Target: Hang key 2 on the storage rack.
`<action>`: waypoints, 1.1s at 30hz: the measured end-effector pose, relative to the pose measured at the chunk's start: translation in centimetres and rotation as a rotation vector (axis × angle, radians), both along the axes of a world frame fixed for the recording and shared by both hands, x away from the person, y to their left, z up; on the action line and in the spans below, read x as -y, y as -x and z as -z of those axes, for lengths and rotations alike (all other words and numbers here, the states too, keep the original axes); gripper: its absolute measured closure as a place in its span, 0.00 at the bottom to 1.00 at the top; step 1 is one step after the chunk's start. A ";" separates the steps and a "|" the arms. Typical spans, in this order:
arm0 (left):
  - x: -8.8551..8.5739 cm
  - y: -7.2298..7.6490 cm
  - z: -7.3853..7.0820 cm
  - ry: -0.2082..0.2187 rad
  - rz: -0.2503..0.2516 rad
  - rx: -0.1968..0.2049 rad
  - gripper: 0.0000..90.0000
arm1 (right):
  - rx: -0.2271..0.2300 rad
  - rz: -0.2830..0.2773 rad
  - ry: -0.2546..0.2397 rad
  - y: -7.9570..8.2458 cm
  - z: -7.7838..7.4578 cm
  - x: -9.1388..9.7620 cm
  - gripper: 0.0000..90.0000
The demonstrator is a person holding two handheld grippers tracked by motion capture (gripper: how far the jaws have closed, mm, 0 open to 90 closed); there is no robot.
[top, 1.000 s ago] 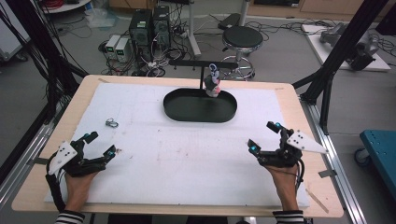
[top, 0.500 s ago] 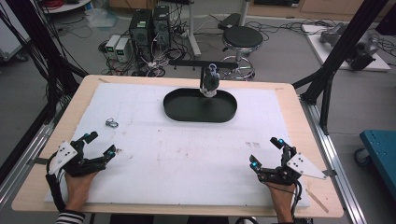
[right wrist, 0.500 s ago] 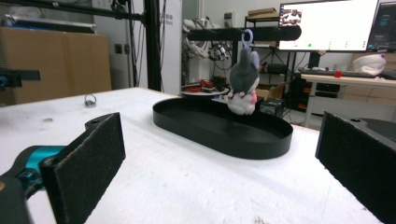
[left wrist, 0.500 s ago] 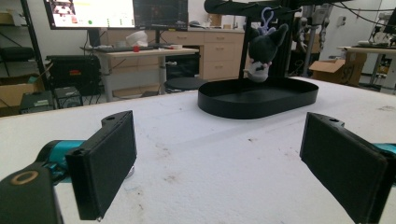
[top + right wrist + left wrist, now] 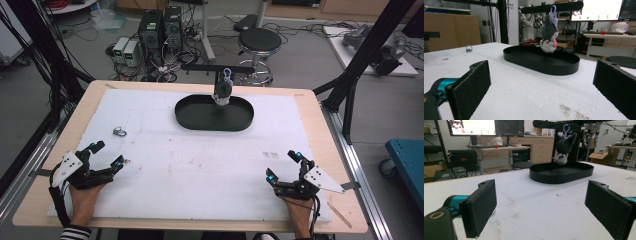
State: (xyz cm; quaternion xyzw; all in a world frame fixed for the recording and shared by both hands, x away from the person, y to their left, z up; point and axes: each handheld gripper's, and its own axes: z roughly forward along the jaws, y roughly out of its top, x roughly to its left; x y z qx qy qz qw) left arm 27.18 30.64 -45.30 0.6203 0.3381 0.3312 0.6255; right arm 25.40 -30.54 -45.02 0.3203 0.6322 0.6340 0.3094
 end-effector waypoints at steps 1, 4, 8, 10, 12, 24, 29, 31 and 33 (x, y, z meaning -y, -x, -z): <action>0.0 0.0 0.0 -0.003 0.000 0.003 0.12 | 0.000 0.001 0.001 0.0 0.0 0.0 0.01; 0.1 0.0 -0.2 -0.014 0.000 -0.010 0.12 | -0.003 0.001 0.003 0.0 0.0 0.0 0.01; 0.0 -0.3 -1.2 -0.050 -0.004 -0.005 0.12 | -0.009 -0.006 -0.006 -0.1 0.1 0.1 0.01; 0.1 -0.6 -1.9 -0.083 -0.004 -0.022 0.12 | -0.019 -0.005 -0.013 -0.1 0.1 0.1 0.01; 0.1 -1.0 -2.6 -0.115 0.000 -0.037 0.12 | -0.016 -0.008 -0.013 -0.1 0.1 0.2 0.01; -1.0 -5.1 -5.7 -0.291 0.017 -0.213 0.12 | -0.018 -0.022 -0.013 -0.3 0.2 0.1 0.01; -1.3 -6.6 -6.8 -0.351 0.033 -0.267 0.12 | -0.025 -0.025 -0.014 -0.2 0.2 0.0 0.01; -1.4 -7.2 -7.2 -0.365 0.038 -0.294 0.12 | -0.029 -0.027 -0.016 -0.3 0.2 0.0 0.01; -1.4 -7.7 -7.4 -0.395 0.050 -0.312 0.12 | -0.029 -0.029 -0.019 -0.3 0.2 0.0 0.01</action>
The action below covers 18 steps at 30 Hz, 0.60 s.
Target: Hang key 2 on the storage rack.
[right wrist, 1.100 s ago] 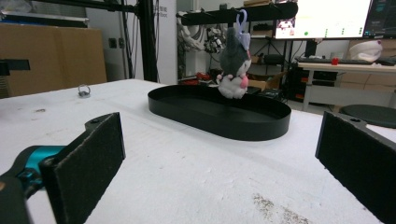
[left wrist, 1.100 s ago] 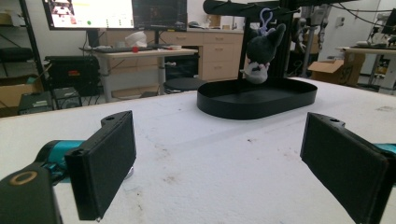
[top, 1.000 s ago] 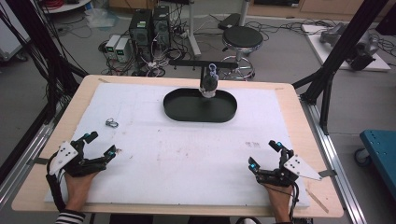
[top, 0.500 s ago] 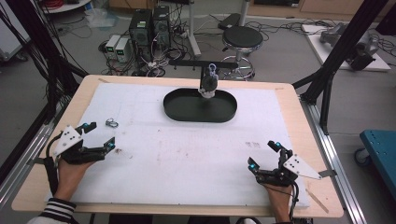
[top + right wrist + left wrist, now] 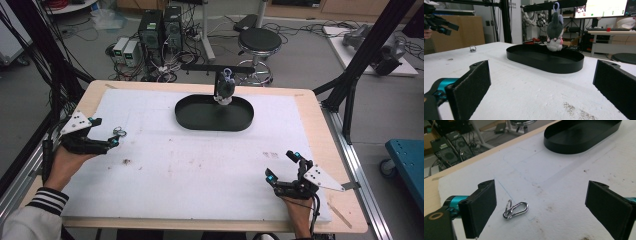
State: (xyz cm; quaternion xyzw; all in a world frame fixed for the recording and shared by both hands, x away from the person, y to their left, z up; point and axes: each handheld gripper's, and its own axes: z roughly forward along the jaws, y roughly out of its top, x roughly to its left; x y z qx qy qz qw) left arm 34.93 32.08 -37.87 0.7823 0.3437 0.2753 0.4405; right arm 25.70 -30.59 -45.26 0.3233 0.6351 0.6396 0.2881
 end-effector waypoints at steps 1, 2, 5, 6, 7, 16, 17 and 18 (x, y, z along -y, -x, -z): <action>0.0 -0.3 -0.1 -0.006 0.001 -0.006 0.12 | -0.003 -0.002 -0.001 0.0 0.0 0.0 0.01; 0.0 -0.6 -0.2 -0.014 0.002 -0.018 0.12 | -0.002 -0.001 -0.001 0.0 0.0 0.0 0.01; -0.2 -1.6 -0.4 -0.044 0.002 -0.048 0.12 | -0.003 0.000 -0.006 0.0 0.0 0.0 0.01; -0.2 -1.9 -0.4 -0.062 0.004 -0.063 0.12 | -0.003 0.004 -0.005 0.0 0.0 0.0 0.01; -0.2 -2.3 -0.4 -0.070 0.003 -0.070 0.12 | -0.002 0.003 -0.004 0.0 0.0 0.0 0.01; -0.6 -4.6 -0.8 -0.146 0.019 -0.138 0.12 | -0.003 0.003 0.000 0.0 0.0 0.0 0.01; -0.6 -4.9 -0.8 -0.154 0.021 -0.146 0.12 | -0.003 0.001 -0.003 0.0 0.0 0.0 0.01; -0.6 -5.1 -0.8 -0.168 0.021 -0.157 0.12 | -0.003 0.002 -0.002 0.0 0.0 0.0 0.01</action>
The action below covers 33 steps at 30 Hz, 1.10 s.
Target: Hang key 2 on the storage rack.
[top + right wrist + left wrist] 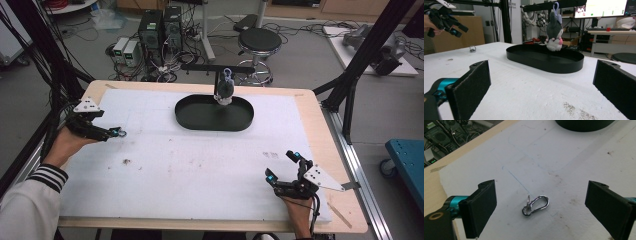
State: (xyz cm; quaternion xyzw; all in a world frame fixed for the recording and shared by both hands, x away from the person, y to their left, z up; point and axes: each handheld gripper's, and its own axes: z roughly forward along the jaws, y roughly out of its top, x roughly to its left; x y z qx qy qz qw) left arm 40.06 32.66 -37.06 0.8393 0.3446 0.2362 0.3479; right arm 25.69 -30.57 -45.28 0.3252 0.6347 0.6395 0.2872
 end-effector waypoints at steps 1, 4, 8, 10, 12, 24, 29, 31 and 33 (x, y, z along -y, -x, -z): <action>0.0 -0.3 0.0 -0.018 0.003 -0.003 0.12 | -0.001 -0.001 -0.001 0.0 0.0 0.0 0.01; 0.0 -0.9 0.1 -0.032 0.007 -0.020 0.13 | 0.006 0.000 0.006 0.0 0.0 0.0 0.01; 0.2 -1.7 0.3 -0.040 0.006 -0.047 0.13 | 0.006 -0.002 0.006 -0.1 0.0 0.0 0.01; 0.2 -2.1 0.5 -0.056 0.009 -0.071 0.13 | 0.004 0.000 0.007 0.0 0.0 0.0 0.01; 0.1 -2.4 0.8 -0.055 0.011 -0.085 0.13 | 0.002 -0.001 0.012 0.0 0.0 -0.1 0.01; -0.1 -3.4 2.3 -0.065 0.019 -0.164 0.17 | 0.007 0.002 0.021 0.0 0.0 -0.2 0.01; -0.1 -3.7 2.8 -0.077 0.024 -0.186 0.23 | 0.007 0.000 0.024 0.1 0.0 -0.2 0.01; -0.2 -3.8 3.2 -0.084 0.014 -0.205 0.23 | 0.009 0.000 0.023 0.1 0.0 -0.2 0.01; -0.3 -3.9 3.5 -0.094 0.015 -0.225 0.24 | 0.012 0.001 0.024 0.0 0.0 -0.2 0.01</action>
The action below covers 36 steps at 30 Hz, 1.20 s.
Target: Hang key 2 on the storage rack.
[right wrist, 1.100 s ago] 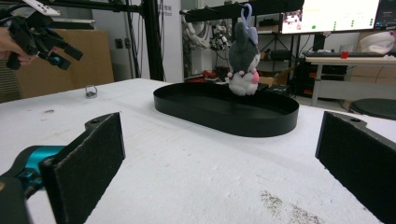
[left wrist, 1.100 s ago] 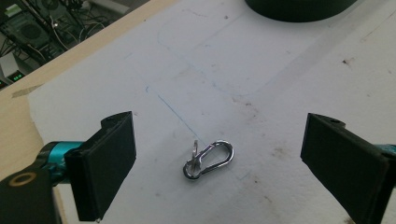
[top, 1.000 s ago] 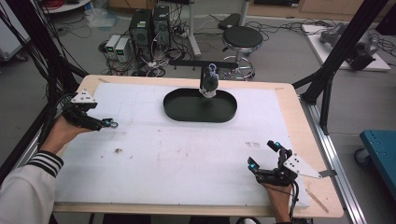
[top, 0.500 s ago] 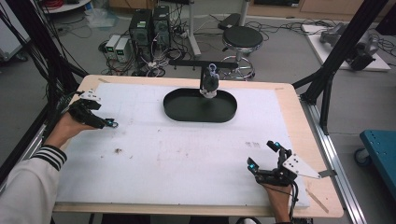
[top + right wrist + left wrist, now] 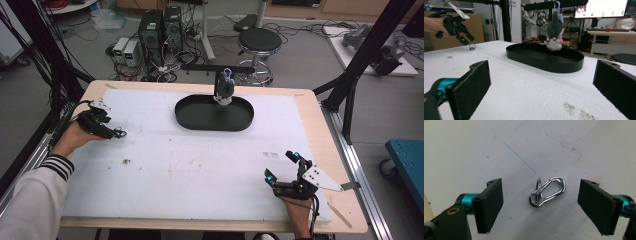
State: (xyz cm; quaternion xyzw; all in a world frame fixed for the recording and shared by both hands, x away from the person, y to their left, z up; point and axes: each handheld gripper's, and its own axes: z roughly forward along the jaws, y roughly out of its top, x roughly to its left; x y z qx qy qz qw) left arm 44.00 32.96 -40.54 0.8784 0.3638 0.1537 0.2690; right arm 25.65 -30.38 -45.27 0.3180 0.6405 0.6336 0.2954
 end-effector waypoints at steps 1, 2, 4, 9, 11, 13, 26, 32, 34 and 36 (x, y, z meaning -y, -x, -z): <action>0.0 0.0 0.1 -0.007 0.004 -0.003 0.25 | -0.004 0.000 -0.001 0.0 0.0 0.0 0.01; 0.0 -0.1 0.1 0.001 0.009 -0.011 0.26 | -0.005 0.002 -0.001 0.0 0.0 0.0 0.01; 0.0 -0.1 0.2 0.003 0.012 -0.013 0.29 | -0.005 0.002 -0.002 0.0 0.0 0.0 0.01; -0.1 -0.3 0.5 -0.004 0.003 -0.038 0.35 | -0.005 0.001 -0.003 0.0 0.0 0.0 0.01; 0.0 -0.4 0.7 0.001 0.007 -0.046 0.37 | -0.004 0.001 -0.002 0.0 0.0 0.0 0.01; 0.0 -0.4 0.7 0.016 0.004 -0.049 0.39 | -0.003 0.001 -0.002 0.0 0.0 0.0 0.01; -0.4 -0.5 0.7 0.006 -0.005 -0.060 0.67 | -0.005 0.003 -0.001 0.0 0.0 0.0 0.01; -0.3 -0.5 0.8 0.001 -0.014 -0.053 0.74 | -0.003 0.002 -0.003 0.0 0.0 0.0 0.01; -0.4 -0.6 0.7 -0.001 -0.011 -0.046 0.77 | -0.007 0.001 -0.002 0.0 0.0 0.0 0.01; -0.4 -0.6 0.8 -0.002 -0.011 -0.043 0.80 | -0.002 0.001 -0.001 0.0 0.0 0.0 0.01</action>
